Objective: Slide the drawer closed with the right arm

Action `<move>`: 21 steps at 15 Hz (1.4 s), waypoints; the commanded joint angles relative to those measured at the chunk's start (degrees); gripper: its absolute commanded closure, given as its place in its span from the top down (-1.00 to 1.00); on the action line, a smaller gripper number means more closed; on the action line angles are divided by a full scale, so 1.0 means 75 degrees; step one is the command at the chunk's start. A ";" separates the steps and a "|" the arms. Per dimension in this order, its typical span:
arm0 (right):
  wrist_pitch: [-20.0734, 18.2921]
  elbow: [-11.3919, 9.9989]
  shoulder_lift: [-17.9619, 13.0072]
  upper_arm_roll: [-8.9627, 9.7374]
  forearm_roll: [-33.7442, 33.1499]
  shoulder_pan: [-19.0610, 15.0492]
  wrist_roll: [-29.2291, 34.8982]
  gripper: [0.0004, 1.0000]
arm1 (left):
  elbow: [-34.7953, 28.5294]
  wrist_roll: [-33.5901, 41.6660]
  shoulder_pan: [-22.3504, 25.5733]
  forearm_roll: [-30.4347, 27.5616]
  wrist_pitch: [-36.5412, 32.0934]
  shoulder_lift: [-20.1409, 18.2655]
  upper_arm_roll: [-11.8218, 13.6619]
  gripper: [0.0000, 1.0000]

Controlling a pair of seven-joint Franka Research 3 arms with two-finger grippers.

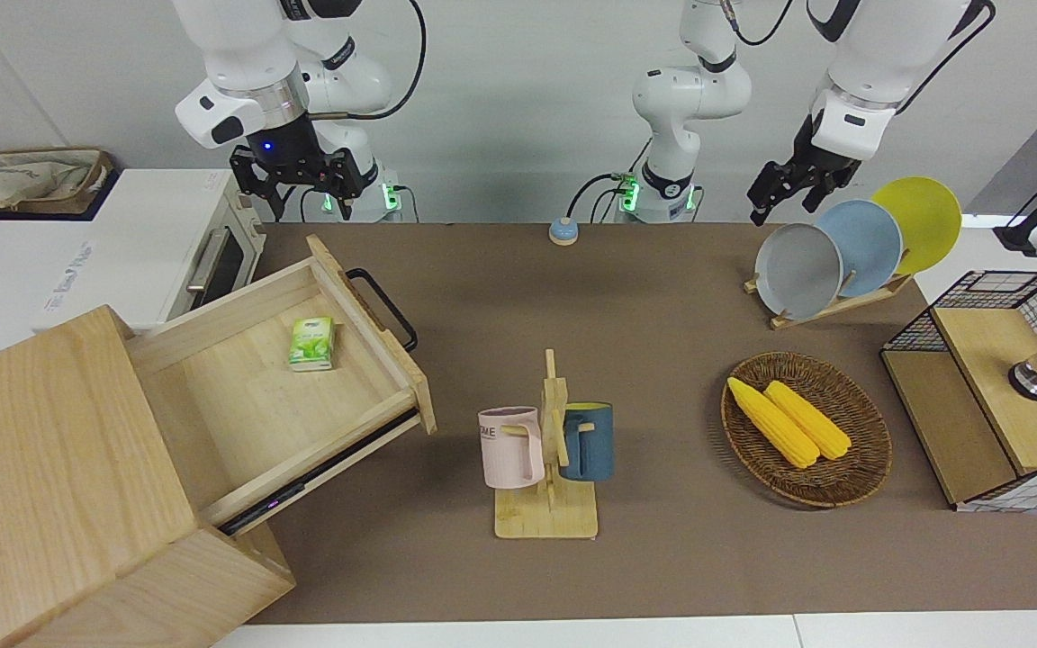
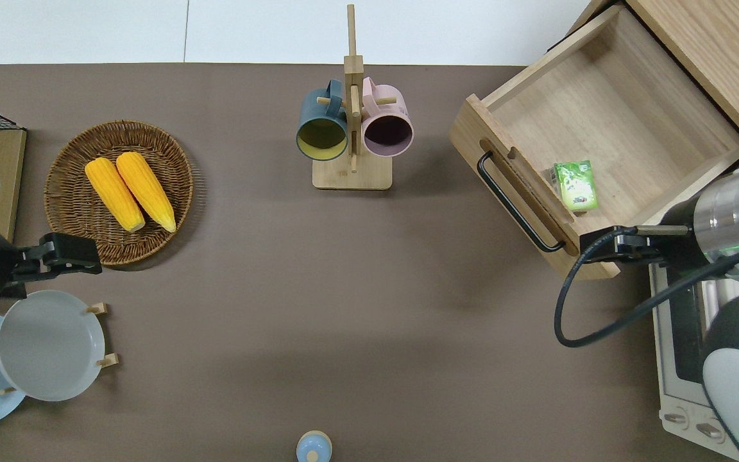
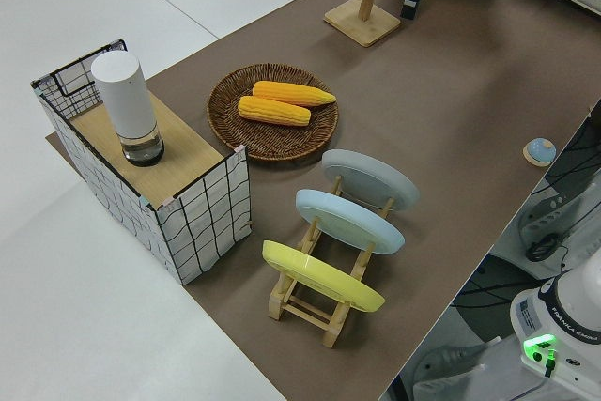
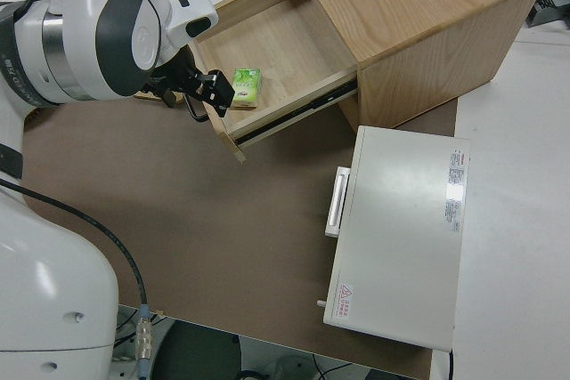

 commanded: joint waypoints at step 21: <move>-0.0045 0.0084 0.0030 0.0164 -0.0615 -0.0019 -0.0018 0.96 | 0.0028 0.0068 -0.0009 -0.0007 -0.0130 -0.0063 0.0033 0.99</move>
